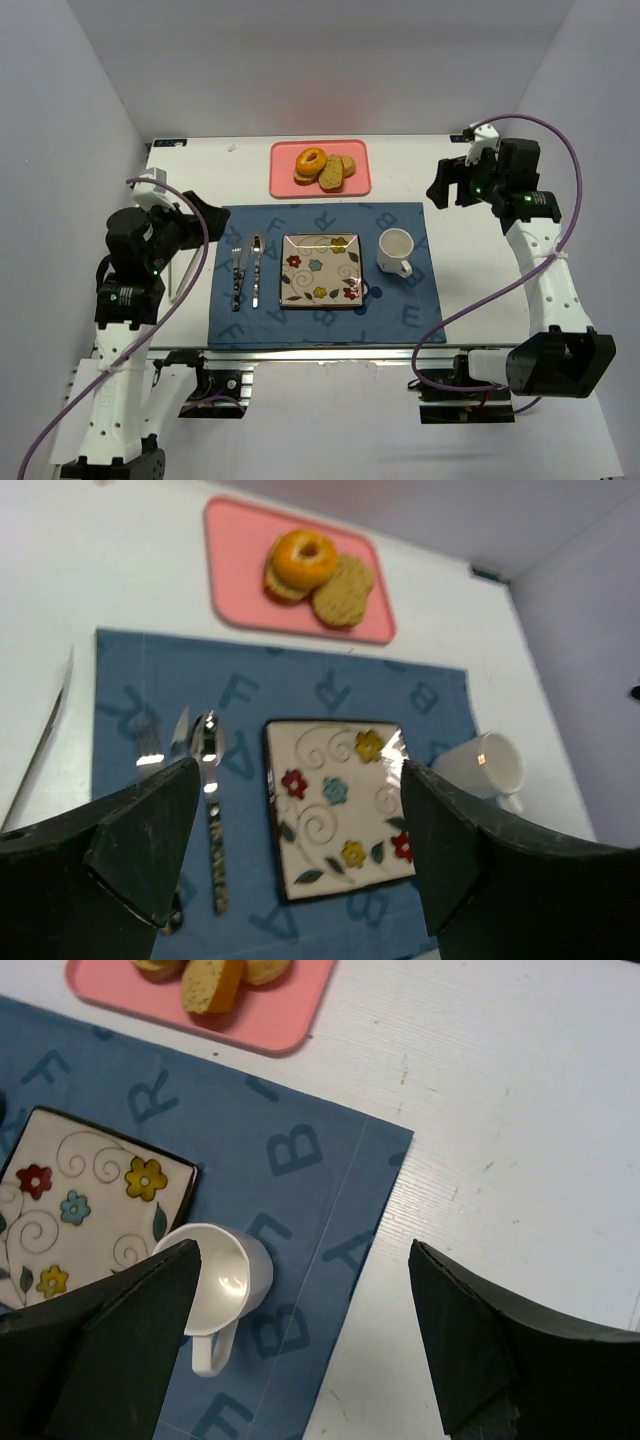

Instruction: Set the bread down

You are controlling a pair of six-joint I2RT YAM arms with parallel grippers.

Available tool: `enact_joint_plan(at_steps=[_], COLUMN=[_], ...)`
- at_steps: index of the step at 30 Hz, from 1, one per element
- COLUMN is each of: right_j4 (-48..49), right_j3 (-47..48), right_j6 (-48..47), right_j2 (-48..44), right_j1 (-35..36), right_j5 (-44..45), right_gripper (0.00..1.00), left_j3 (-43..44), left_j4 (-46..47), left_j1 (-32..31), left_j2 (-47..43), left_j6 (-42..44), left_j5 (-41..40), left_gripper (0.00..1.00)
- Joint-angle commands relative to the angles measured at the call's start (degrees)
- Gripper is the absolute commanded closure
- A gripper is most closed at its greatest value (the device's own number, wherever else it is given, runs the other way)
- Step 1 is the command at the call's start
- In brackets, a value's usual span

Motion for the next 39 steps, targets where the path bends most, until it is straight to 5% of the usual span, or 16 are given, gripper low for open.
enact_joint_plan(at_steps=[1, 3, 4, 7, 10, 11, 12, 13, 15, 16, 17, 18, 19, 26, 32, 39], right_j4=[0.1, -1.9, -3.5, -3.5, -3.4, -0.3, 0.3, 0.8, 3.9, 4.5, 6.6, 7.7, 8.3, 7.9, 7.7, 8.9], right_j3=[0.7, 0.0, -0.5, -3.5, -6.5, -8.7, -9.1, -9.3, -10.1, -10.4, -11.1, -12.3, -12.7, -13.9, -13.3, -13.2], right_j6=[-4.5, -12.5, -18.7, -24.5, -26.8, -26.4, -25.9, -23.4, -19.8, -19.5, -17.6, -16.4, -15.7, -14.4, -14.7, -13.7], right_j2=[-0.7, -1.4, -1.7, -3.2, -4.5, -4.6, -4.4, -3.7, -2.9, -2.4, -2.3, -2.2, -2.1, -0.1, 1.6, 2.5], right_j1=[-0.1, 0.0, -0.1, 0.1, 0.8, 0.8, 2.1, 3.1, 6.1, 6.6, 7.2, 7.8, 7.9, 8.3, 8.4, 8.3], right_j5=[-6.2, -16.0, -19.3, -26.5, -32.5, -35.4, -35.9, -35.3, -33.0, -33.3, -33.4, -33.4, -33.5, -32.8, -32.3, -32.0], right_gripper=[0.11, 0.11, 0.11, 0.11, 0.11, 0.15, 0.58, 0.9, 1.0, 0.89, 0.62, 0.17, 0.11, 0.11, 0.11, 0.11], left_j3=[0.5, 0.2, 0.2, 0.1, 1.1, 1.5, 2.0, 2.3, 2.2, 1.4, 0.9, 0.5, 0.1, -5.4, -5.3, -2.7], left_j4=[-6.6, -9.4, -10.3, -13.2, -17.6, -18.9, -20.1, -21.5, -22.1, -21.9, -21.6, -21.3, -20.6, -10.7, -5.3, -2.5], left_j1=[0.0, 0.0, 0.0, 0.0, 0.0, 0.0, 0.0, 0.1, 0.0, 0.1, 0.1, 0.0, 0.0, 4.8, 7.1, 7.8], left_j2=[1.0, 2.2, 2.5, 4.2, 8.4, 10.1, 13.9, 15.9, 18.9, 21.3, 22.4, 23.6, 26.0, 35.4, 44.7, 51.1], left_j6=[0.6, 0.0, -0.7, -1.8, -1.7, -1.7, -1.5, -0.3, 1.2, 3.4, 4.2, 5.1, 7.1, 14.3, 19.7, 22.1], left_j5=[-1.4, -3.5, -4.9, -11.4, -18.4, -21.5, -22.9, -24.0, -26.9, -27.8, -28.8, -29.7, -30.6, -32.1, -30.4, -33.9], left_gripper=[0.12, 0.24, 0.41, 0.7, 0.71, 0.59, 0.52, 0.47, 0.27, 0.21, 0.11, 0.09, 0.08, 0.05, 0.16, 0.17])
